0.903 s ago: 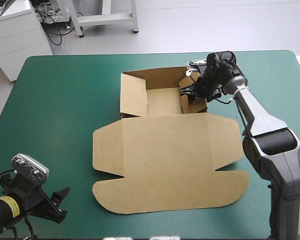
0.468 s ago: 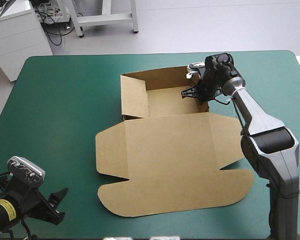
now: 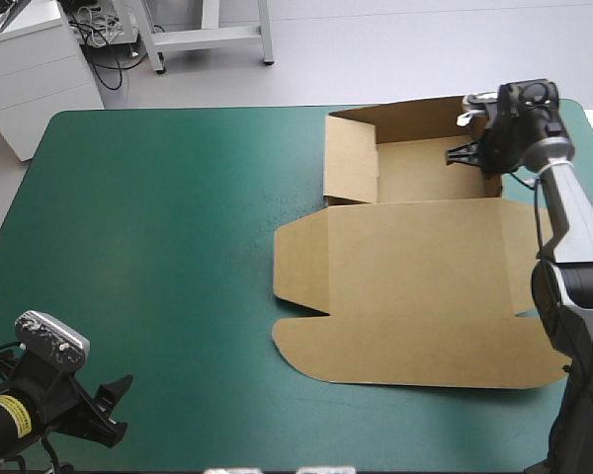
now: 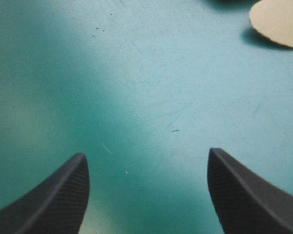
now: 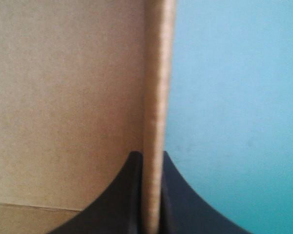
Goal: Fold the box
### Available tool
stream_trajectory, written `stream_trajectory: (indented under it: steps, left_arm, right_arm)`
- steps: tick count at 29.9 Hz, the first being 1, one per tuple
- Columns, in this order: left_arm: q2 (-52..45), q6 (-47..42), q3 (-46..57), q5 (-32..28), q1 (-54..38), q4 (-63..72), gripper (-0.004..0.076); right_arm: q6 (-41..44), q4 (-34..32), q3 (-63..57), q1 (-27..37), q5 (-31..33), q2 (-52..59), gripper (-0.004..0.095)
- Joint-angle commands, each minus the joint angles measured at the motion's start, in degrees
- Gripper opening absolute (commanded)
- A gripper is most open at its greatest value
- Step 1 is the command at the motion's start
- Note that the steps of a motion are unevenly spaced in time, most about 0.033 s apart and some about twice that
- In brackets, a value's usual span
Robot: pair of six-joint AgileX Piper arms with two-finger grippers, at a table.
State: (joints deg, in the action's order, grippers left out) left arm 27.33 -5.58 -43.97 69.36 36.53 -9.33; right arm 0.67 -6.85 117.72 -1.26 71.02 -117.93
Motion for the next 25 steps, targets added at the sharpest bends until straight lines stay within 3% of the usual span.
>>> stream_trajectory:
  steps: [1, 13, 21, 25]
  left_arm:
    - [0.4, -0.6, -1.2, -3.2, 0.3, -0.2, 0.0487]
    - [0.4, -0.6, -1.2, -3.0, 0.3, -0.2, 0.0487]
    - [0.4, -0.6, -1.2, -2.7, 0.3, -0.2, 0.0487]
    - [0.4, -0.6, -1.2, -2.7, 0.3, -0.3, 0.0487]
  right_arm:
    - [-2.5, -1.0, 0.8, 5.2, 0.4, 5.3, -0.0017]
    - [-5.2, -3.5, -8.3, 21.8, -0.4, 5.4, -0.0016]
    - [-7.9, 4.3, -9.2, 27.5, -0.7, 5.4, -0.0014]
    - [-8.8, 5.2, -9.4, 27.5, -2.7, 5.0, 0.0145]
